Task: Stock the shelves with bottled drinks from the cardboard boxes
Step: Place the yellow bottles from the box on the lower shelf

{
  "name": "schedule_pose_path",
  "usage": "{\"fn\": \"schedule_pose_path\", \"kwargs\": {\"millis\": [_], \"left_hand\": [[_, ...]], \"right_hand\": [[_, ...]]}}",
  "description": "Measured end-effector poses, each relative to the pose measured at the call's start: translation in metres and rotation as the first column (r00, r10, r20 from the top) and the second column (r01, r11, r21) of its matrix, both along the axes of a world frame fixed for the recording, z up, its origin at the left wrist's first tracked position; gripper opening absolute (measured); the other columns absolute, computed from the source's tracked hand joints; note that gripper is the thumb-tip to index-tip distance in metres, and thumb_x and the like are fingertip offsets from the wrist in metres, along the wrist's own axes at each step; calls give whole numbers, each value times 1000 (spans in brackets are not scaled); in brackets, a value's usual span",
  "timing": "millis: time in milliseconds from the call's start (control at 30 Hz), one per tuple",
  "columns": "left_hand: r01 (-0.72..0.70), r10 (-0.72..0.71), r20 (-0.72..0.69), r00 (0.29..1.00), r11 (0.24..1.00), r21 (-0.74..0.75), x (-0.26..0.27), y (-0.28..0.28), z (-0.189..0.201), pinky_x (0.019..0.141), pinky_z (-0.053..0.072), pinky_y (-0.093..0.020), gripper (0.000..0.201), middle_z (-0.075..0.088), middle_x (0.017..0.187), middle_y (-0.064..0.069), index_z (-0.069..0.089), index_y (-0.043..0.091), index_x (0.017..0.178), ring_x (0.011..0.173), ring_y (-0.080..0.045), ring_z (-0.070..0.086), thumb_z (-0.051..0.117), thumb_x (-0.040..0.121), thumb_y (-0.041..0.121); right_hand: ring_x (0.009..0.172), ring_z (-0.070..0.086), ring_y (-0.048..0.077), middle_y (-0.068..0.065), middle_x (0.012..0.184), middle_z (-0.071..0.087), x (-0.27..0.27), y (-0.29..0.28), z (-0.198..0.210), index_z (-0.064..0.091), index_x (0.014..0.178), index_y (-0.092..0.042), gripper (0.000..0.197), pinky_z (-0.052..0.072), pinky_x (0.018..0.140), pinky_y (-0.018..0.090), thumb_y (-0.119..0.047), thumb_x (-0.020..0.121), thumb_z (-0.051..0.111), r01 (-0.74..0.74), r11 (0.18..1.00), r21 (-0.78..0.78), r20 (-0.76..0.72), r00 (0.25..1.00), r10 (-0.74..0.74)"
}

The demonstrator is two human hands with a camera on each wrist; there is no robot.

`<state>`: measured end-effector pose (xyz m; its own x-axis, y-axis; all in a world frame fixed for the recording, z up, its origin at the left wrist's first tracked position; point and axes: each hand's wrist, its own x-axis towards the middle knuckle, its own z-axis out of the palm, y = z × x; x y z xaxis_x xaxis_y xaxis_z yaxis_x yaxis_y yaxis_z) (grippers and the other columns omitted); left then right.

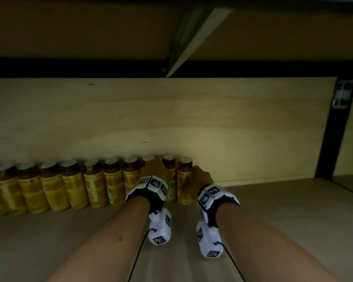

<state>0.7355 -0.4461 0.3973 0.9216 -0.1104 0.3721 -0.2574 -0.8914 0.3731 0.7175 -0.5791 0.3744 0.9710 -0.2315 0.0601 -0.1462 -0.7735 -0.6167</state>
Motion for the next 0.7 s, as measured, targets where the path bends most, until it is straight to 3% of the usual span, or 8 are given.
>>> {"fn": "schedule_pose_path", "kwargs": {"millis": [167, 333, 433, 500, 567, 633, 700], "left_hand": [[-37, 37, -50, 998, 999, 11, 20, 6, 0, 108, 35, -41, 56, 39, 148, -11, 33, 15, 145, 132, -31, 42, 51, 97, 36], [-46, 55, -63, 996, 991, 124, 23, 13, 2, 101, 44, -41, 56, 49, 138, -11, 45, 15, 135, 124, -31, 50, 59, 90, 44], [-31, 41, -57, 998, 985, 168, 15, 16, 4, 105, 41, -41, 67, 41, 146, -12, 32, 17, 145, 131, -32, 43, 60, 89, 42], [10, 2, -78, 997, 987, 158, 3, 19, 9, 107, 39, -41, 74, 37, 150, -11, 20, 23, 151, 133, -32, 41, 60, 90, 38], [42, -27, -114, 993, 990, 136, -14, 23, 18, 105, 41, -40, 76, 38, 150, -10, 18, 26, 152, 132, -32, 43, 61, 90, 37], [31, -14, -114, 993, 989, 143, -38, 29, 28, 101, 42, -36, 64, 44, 145, -8, 31, 23, 148, 127, -30, 48, 58, 90, 32], [21, -5, -109, 994, 988, 151, -66, 33, 36, 83, 47, -29, 31, 59, 116, -6, 58, 18, 118, 101, -25, 59, 58, 89, 26]], "right_hand": [[105, 61, 35, 12, 119, 59, 27, 0, -3, 49, 121, -13, 52, 53, 81, 39, -35, 80, 72, 29, 999, -16, 12, 999, -29], [111, 60, 33, 11, 124, 58, 36, 4, -8, 44, 128, -12, 63, 50, 82, 35, -38, 80, 74, 33, 999, 23, 32, 999, -34], [124, 52, 33, 12, 138, 49, 25, 2, -5, 33, 141, -6, 75, 47, 95, 37, -37, 85, 71, -4, 1000, 28, -39, 999, 5], [127, 49, 35, 17, 142, 44, 9, -1, 1, 25, 144, -4, 82, 46, 98, 40, -31, 84, 74, -33, 998, 46, -56, 998, 36], [129, 47, 37, 20, 146, 39, -16, -6, 9, 14, 150, -2, 92, 47, 100, 44, -29, 85, 73, -87, 996, 33, -89, 992, 89], [127, 48, 35, 19, 146, 39, -47, -8, 16, 20, 149, -3, 87, 49, 98, 45, -29, 85, 72, -137, 990, 21, -106, 985, 138], [120, 54, 33, 17, 139, 47, -84, -8, 25, 40, 139, -3, 64, 52, 95, 44, -27, 87, 69, -178, 984, 1, -107, 978, 178]]}}
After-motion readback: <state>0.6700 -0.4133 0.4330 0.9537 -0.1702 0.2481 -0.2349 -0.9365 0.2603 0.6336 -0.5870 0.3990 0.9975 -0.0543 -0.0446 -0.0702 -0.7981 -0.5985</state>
